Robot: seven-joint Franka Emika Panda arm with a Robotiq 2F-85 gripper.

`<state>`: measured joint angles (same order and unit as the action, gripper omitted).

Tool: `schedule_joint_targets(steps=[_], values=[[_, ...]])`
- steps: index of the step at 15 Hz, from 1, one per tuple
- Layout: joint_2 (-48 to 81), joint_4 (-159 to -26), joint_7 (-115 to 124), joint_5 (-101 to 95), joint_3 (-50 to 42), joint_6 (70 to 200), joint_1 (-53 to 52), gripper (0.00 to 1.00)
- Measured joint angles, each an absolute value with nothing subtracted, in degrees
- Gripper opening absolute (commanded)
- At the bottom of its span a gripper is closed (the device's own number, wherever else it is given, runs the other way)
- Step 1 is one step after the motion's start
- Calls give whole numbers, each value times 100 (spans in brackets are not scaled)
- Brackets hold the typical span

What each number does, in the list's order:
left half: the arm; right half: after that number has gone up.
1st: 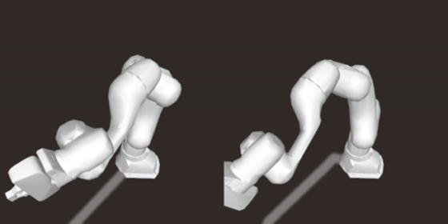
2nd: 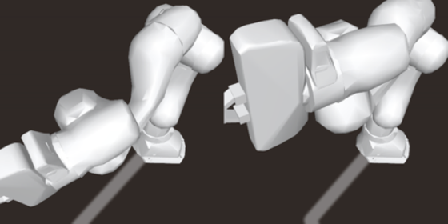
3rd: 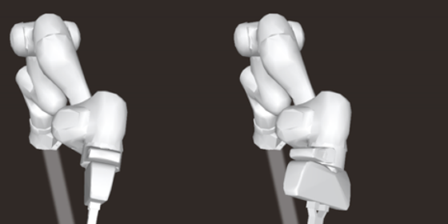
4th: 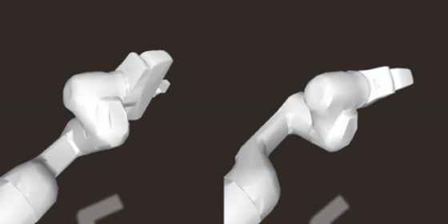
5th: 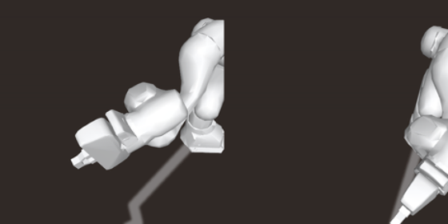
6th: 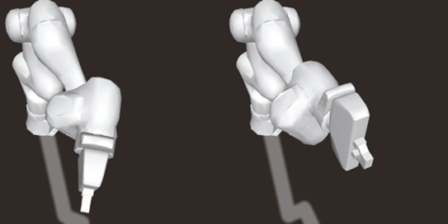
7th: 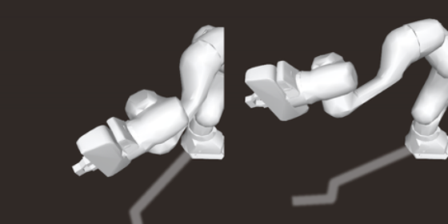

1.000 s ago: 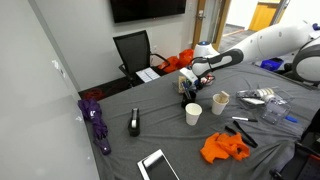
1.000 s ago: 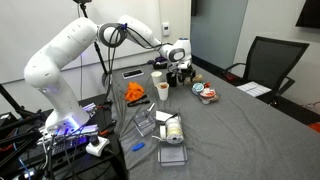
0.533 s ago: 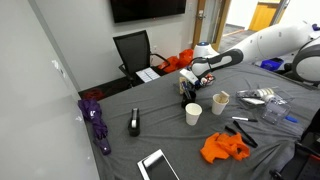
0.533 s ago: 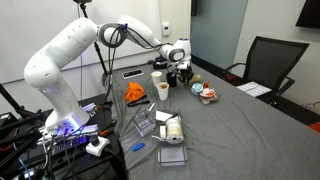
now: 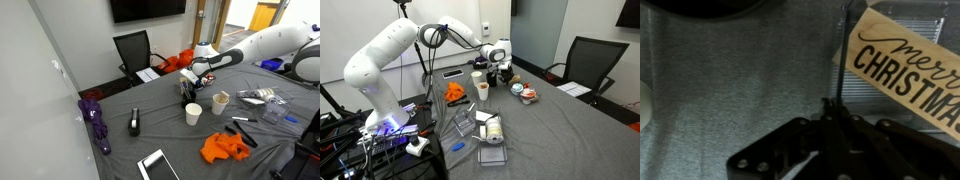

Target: Move the plastic container to the right

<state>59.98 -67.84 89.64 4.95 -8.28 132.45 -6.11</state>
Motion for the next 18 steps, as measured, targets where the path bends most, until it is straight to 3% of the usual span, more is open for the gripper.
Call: schedule_joint_targets(steps=[6, 18], values=[[5823, -7180, 8614, 500, -808, 13670, -420, 1], [4529, -9515, 7497, 630, -813, 14709, -49, 1]])
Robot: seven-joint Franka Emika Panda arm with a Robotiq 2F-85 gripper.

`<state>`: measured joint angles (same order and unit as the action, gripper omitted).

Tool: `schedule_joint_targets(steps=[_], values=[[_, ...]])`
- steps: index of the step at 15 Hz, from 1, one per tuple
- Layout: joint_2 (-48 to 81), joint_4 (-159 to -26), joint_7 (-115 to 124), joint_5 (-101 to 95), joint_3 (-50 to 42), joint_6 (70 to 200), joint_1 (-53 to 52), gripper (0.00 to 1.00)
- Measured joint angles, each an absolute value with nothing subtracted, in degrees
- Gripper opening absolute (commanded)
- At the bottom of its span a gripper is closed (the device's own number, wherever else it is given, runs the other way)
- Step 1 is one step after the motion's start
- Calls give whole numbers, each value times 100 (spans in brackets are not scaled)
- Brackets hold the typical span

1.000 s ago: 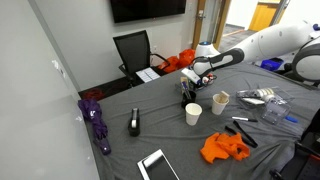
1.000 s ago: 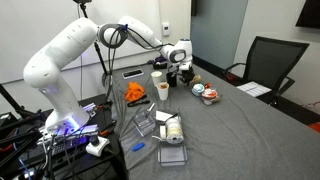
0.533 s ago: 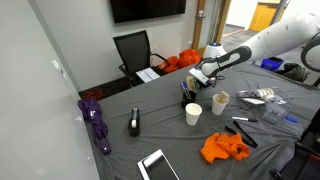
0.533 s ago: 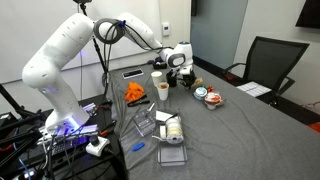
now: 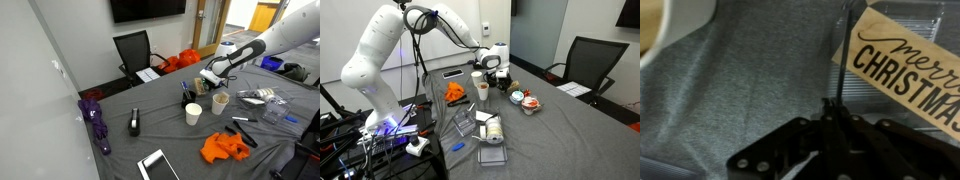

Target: Move the plastic container to the right

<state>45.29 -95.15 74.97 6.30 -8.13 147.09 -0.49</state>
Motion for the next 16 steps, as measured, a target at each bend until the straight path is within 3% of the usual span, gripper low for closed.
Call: schedule_joint_targets(steps=[16], values=[[3477, -11266, 6143, 1029, -946, 15343, 298, 1]])
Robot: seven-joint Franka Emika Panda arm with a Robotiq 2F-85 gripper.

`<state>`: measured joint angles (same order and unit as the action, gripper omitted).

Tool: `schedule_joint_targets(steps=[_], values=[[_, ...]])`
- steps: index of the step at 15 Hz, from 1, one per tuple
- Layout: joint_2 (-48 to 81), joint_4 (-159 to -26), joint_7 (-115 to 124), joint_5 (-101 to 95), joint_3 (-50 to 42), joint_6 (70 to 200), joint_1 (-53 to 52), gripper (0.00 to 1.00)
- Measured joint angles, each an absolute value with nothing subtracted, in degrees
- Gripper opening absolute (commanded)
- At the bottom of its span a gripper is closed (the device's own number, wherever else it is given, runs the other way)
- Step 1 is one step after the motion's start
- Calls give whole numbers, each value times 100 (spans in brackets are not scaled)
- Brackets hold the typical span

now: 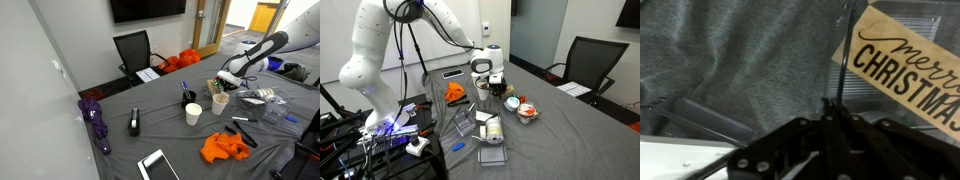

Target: Move the plastic container to the right

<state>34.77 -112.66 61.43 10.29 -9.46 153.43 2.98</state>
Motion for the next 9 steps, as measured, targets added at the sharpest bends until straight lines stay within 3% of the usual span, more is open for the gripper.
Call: schedule_joint_targets(steps=[8, 9], values=[[3371, -11438, 5585, 1030, -1113, 15347, 440, 1], [3351, -11468, 5529, 1030, -1131, 15349, 444, 28]])
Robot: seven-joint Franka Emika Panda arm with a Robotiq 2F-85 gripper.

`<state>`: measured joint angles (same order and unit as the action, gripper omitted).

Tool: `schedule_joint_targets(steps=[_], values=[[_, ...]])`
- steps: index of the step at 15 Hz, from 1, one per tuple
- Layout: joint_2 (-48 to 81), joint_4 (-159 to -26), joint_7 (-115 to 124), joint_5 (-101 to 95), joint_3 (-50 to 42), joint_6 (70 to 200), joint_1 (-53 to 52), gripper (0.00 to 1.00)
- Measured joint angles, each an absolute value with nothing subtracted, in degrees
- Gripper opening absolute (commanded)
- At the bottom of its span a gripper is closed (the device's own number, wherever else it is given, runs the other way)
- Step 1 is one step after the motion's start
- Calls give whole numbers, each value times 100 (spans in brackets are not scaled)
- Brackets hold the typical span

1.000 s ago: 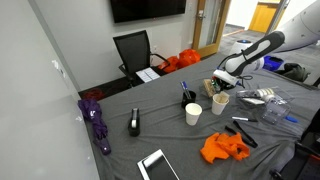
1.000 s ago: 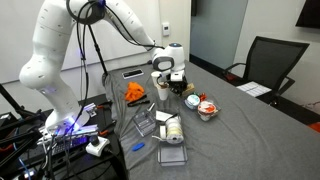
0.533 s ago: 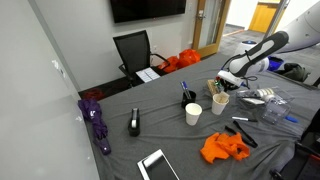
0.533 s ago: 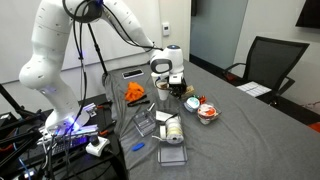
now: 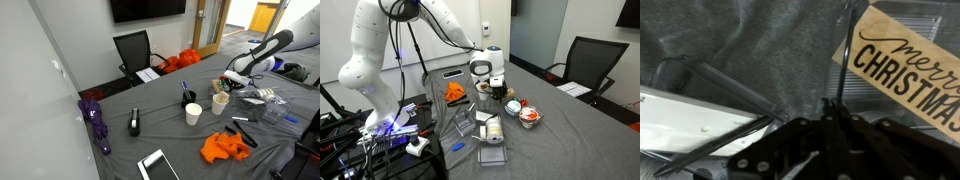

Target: Move the plastic container to the right

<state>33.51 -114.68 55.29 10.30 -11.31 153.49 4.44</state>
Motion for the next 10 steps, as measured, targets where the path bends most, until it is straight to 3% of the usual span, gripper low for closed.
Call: schedule_joint_targets(steps=[1, 10], values=[[3337, -11491, 5474, 1030, -1146, 15351, 445, 31], [3076, -11638, 5132, 1165, -1153, 15803, 445, 92]])
